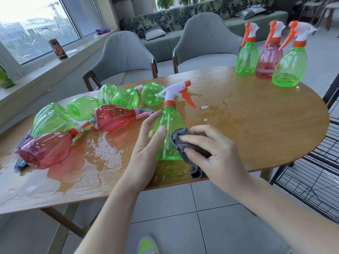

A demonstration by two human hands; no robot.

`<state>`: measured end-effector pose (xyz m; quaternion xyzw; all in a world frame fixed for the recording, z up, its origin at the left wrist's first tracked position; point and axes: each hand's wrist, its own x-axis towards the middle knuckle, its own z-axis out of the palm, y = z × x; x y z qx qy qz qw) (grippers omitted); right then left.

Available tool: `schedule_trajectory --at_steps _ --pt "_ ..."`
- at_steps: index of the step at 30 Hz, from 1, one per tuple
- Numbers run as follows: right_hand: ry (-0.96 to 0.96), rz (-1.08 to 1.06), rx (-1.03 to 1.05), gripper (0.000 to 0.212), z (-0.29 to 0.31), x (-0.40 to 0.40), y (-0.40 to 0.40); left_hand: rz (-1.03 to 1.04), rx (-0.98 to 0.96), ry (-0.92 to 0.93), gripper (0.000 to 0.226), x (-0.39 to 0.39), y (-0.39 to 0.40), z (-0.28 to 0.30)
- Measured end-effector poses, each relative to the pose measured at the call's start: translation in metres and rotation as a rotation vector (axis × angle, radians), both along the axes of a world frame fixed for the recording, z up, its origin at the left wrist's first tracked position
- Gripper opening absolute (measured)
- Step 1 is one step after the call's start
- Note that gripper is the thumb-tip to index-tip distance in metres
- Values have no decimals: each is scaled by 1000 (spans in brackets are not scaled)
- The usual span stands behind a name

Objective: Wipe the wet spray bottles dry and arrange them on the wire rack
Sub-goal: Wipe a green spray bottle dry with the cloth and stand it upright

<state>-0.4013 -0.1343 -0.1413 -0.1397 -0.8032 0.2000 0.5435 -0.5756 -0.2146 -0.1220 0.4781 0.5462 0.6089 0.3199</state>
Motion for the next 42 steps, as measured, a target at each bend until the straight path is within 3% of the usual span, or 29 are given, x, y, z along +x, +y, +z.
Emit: schedule_trajectory --at_steps 11,19,26,31,34,38,42 --pt "-267 30 358 20 -7 3 -4 40 -48 16 39 3 2 5" --pt "-130 -131 228 25 0 6 12 2 -28 28 50 1 -3 4" --pt "-50 -286 134 28 17 -5 16 -31 45 281 43 8 -8 0" --pt "-37 -279 24 28 19 -8 10 -34 66 402 43 4 -10 4" --pt "-44 -279 2 26 12 -4 5 -4 68 376 41 7 -8 5" --pt "-60 -232 36 24 -1 0 -5 33 47 201 39 8 -5 4" --pt "-40 -209 17 24 5 -1 1 13 62 181 41 6 -6 2"
